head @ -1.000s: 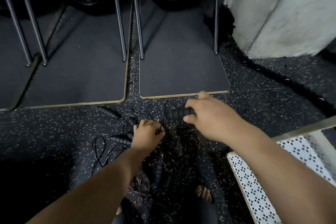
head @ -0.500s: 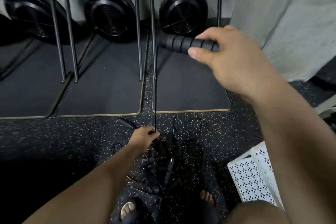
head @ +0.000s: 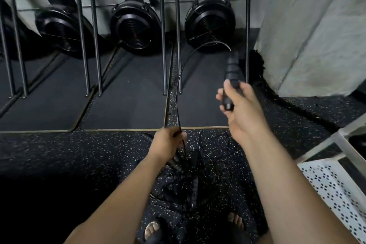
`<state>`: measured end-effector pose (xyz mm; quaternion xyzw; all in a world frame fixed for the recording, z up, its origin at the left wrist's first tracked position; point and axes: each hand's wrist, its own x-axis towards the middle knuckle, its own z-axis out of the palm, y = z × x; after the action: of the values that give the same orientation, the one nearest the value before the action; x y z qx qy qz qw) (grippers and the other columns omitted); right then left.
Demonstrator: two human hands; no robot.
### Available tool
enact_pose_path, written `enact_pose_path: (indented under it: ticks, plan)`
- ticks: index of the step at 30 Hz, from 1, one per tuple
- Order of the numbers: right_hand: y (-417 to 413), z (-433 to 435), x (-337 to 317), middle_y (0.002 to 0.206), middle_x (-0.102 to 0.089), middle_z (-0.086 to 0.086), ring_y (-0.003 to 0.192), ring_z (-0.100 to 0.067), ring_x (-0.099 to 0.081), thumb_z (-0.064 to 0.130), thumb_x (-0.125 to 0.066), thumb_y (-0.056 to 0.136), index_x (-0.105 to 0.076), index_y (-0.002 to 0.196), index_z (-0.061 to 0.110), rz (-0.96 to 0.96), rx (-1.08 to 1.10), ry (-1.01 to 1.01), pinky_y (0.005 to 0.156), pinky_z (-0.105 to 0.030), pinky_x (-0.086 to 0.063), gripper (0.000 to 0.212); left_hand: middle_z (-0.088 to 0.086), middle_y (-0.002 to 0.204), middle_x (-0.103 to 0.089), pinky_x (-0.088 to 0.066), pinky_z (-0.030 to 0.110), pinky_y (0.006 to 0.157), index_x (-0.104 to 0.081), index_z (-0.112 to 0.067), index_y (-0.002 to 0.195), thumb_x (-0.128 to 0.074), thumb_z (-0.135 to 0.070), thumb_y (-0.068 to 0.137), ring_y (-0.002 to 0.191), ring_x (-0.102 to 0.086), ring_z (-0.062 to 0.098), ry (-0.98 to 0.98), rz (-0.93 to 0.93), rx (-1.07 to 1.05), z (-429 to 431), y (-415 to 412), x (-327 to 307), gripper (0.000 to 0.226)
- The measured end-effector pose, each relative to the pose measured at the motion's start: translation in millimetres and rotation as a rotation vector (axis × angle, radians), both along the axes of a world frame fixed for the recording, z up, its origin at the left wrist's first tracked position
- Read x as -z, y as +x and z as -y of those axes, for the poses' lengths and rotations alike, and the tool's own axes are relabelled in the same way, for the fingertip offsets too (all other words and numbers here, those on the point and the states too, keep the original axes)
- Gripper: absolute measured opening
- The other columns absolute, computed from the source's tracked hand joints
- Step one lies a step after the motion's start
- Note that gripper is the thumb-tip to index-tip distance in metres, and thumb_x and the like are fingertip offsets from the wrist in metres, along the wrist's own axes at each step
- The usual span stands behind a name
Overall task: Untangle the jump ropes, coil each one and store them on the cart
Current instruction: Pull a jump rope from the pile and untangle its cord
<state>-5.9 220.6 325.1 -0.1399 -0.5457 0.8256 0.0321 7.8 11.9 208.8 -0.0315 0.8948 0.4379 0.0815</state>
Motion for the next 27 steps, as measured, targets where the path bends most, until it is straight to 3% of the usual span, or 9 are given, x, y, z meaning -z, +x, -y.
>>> enact_pose_path:
  ticks: [4, 8, 11, 13, 16, 20, 24, 27]
  plan:
    - [1.9, 10.3, 32.2, 0.104, -0.080, -0.005, 0.106, -0.024, -0.073, 0.001, -0.083, 0.083, -0.063, 0.111, 0.013, 0.162, -0.228, 0.237, 0.102, -0.045, -0.047, 0.037, -0.005, 0.071, -0.072, -0.046, 0.022, 0.059, -0.066, -0.023, 0.079, -0.066, -0.036, 0.106, 0.063, -0.064, 0.009, -0.082, -0.131, 0.016, 2.3, -2.3, -23.2, 0.030]
    - [6.2, 19.0, 52.1, 0.080, -0.070, -0.003, 0.092, -0.028, -0.067, 0.001, -0.081, 0.075, -0.069, 0.081, 0.019, 0.293, -0.409, 0.434, 0.088, -0.043, -0.050, 0.022, -0.009, 0.073, -0.072, -0.045, 0.016, 0.058, -0.067, -0.018, 0.086, -0.066, -0.035, 0.106, 0.065, -0.064, -0.003, -0.024, -0.268, -0.037, -1.7, -9.4, -49.6, 0.026]
    - [8.0, 27.3, 60.4, 0.093, -0.078, -0.009, 0.103, -0.036, -0.076, 0.011, -0.083, 0.072, -0.072, 0.095, 0.027, 0.297, -0.507, 0.463, 0.100, -0.050, -0.056, 0.030, -0.014, 0.064, -0.068, -0.038, 0.012, 0.054, -0.064, -0.024, 0.079, -0.067, -0.031, 0.106, 0.058, -0.059, -0.005, 0.049, -0.295, -0.050, -5.9, -10.5, -69.7, 0.028]
    - [10.5, 32.8, 63.2, 0.093, -0.080, -0.009, 0.095, -0.030, -0.079, 0.011, -0.082, 0.083, -0.071, 0.102, 0.022, 0.286, -0.575, 0.536, 0.095, -0.046, -0.057, 0.024, -0.016, 0.062, -0.068, -0.040, 0.016, 0.058, -0.064, -0.023, 0.078, -0.066, -0.031, 0.106, 0.056, -0.057, -0.003, 0.147, -0.292, -0.058, -5.1, -12.0, -81.0, 0.030]
    - [18.3, 44.0, 67.3, 0.082, -0.080, -0.009, 0.077, -0.024, -0.074, 0.014, -0.081, 0.084, -0.075, 0.100, 0.006, 0.273, -0.645, 0.648, 0.082, -0.040, -0.056, 0.019, -0.004, 0.076, -0.076, -0.052, 0.026, 0.070, -0.069, -0.007, 0.087, -0.066, -0.030, 0.106, 0.068, -0.065, 0.008, 0.338, -0.323, -0.105, 0.5, -17.0, -95.5, 0.030]
    - [23.7, 55.0, 67.7, 0.071, -0.074, -0.003, 0.062, -0.015, -0.069, 0.010, -0.079, 0.083, -0.074, 0.085, 0.005, 0.258, -0.676, 0.736, 0.069, -0.029, -0.051, 0.007, 0.006, 0.080, -0.077, -0.048, 0.020, 0.064, -0.069, 0.002, 0.090, -0.068, -0.026, 0.105, 0.067, -0.062, 0.011, 0.485, -0.332, -0.167, 9.1, -22.8, -96.2, 0.031]
    - [26.2, 50.5, 53.3, 0.076, -0.076, -0.007, 0.058, -0.014, -0.064, 0.006, -0.075, 0.087, -0.075, 0.097, 0.000, 0.323, -0.831, 0.747, 0.061, -0.024, -0.053, 0.012, 0.017, 0.078, -0.074, -0.042, 0.035, 0.061, -0.068, 0.001, 0.087, -0.070, -0.037, 0.103, 0.065, -0.057, 0.024, 0.455, -0.251, -0.233, 24.0, -27.8, -77.4, 0.041]
    - [29.1, 38.5, 38.5, 0.077, -0.073, -0.009, 0.058, -0.014, -0.062, 0.004, -0.075, 0.090, -0.074, 0.094, 0.001, 0.376, -0.961, 0.649, 0.057, -0.020, -0.051, 0.005, 0.010, 0.072, -0.075, -0.047, 0.030, 0.063, -0.071, -0.008, 0.084, -0.066, -0.051, 0.103, 0.061, -0.065, 0.021, 0.272, -0.162, -0.205, 31.3, -30.6, -59.3, 0.047]
